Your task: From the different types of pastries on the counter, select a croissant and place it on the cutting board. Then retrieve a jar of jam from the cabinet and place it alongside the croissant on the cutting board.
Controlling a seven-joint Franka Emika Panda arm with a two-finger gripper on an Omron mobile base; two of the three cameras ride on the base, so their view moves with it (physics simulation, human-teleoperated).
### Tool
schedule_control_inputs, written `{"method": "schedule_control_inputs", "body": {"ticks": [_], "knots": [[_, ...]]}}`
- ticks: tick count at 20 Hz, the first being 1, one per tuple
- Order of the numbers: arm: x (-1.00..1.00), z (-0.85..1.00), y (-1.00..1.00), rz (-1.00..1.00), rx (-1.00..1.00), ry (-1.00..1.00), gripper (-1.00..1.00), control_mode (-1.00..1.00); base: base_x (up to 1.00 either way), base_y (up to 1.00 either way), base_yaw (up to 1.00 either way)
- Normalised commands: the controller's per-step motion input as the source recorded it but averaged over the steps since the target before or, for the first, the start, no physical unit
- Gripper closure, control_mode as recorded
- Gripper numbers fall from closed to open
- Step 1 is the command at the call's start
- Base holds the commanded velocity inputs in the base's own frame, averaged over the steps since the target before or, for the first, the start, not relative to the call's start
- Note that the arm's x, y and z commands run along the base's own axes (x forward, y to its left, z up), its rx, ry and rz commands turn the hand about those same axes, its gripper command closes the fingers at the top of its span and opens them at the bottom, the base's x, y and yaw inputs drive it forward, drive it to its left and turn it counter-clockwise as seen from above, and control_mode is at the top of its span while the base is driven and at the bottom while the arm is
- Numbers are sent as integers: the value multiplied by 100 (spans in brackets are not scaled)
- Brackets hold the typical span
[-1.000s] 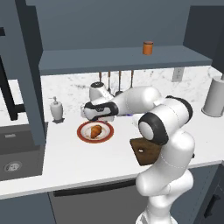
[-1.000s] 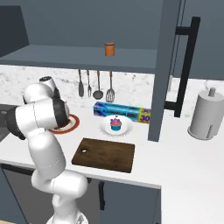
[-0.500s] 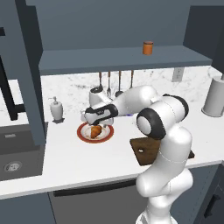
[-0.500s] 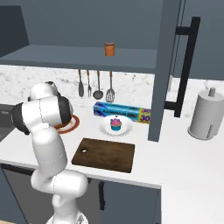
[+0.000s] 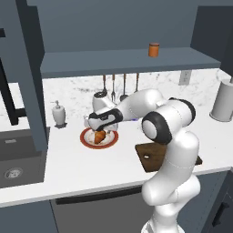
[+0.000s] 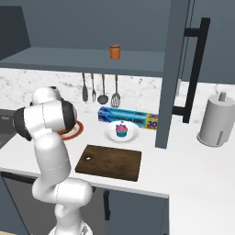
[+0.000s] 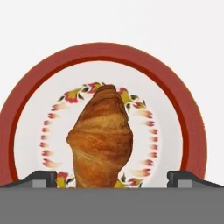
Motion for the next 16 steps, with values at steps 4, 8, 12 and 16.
{"method": "schedule_control_inputs", "body": {"ticks": [4,8,12,16], "knots": [[14,-20,1,0,0,0,-100,-100,0,0,0],[17,-7,11,-1,0,0,-100,-100,0,0,0],[0,0,0,0,0,0,-100,-100,0,0,0],[0,-2,0,0,0,0,-100,-100,0,0,0]]}}
